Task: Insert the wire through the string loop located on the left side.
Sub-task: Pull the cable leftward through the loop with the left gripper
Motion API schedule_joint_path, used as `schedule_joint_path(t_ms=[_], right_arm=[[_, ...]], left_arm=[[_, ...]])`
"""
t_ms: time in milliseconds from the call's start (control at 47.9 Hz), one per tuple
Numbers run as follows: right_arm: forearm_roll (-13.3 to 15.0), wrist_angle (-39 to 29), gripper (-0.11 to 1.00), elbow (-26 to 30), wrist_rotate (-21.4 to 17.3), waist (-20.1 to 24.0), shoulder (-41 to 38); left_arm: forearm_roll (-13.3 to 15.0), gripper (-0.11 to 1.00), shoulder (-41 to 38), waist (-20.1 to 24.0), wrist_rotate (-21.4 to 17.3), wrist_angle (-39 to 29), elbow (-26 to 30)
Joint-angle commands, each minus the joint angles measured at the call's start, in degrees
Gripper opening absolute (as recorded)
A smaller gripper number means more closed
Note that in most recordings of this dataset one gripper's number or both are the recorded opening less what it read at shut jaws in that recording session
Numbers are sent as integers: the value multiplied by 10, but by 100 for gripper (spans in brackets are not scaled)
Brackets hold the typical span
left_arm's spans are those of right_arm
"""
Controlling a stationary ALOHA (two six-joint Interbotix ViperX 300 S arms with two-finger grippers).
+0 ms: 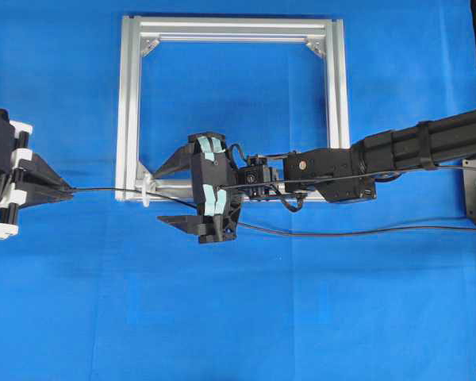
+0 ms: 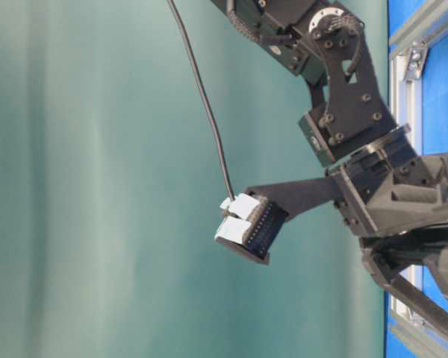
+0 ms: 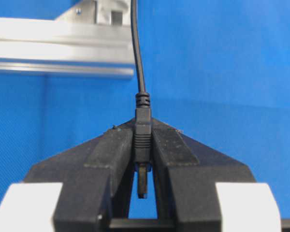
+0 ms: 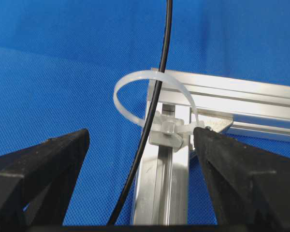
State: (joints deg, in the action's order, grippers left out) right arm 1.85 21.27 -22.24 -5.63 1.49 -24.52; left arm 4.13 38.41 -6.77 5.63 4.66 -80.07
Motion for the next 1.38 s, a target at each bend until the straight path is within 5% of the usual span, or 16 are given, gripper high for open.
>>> schedule_joint_path(t_ms=[0,146,376,438,564,1357], right_arm=[[-2,4,91,9,-1,1,13],[-1,4,91,10,-1,2,13],[-2,2,91,11,-1,2,15],[-2,2,91,11,-1,2,15],[-2,1,91,11,-1,2,21],[-1,-90,91,9,1,-3,152]], left_arm=[[-2,6,-17,-2,-1,5,12],[-1,8,-41,-2,5,4,18],[-1,74,-49,-2,5,3,21],[-1,84,-47,-2,4,4,20],[-1,76,-44,-1,4,3,19],[-4,76,136,13,-46,-15,52]])
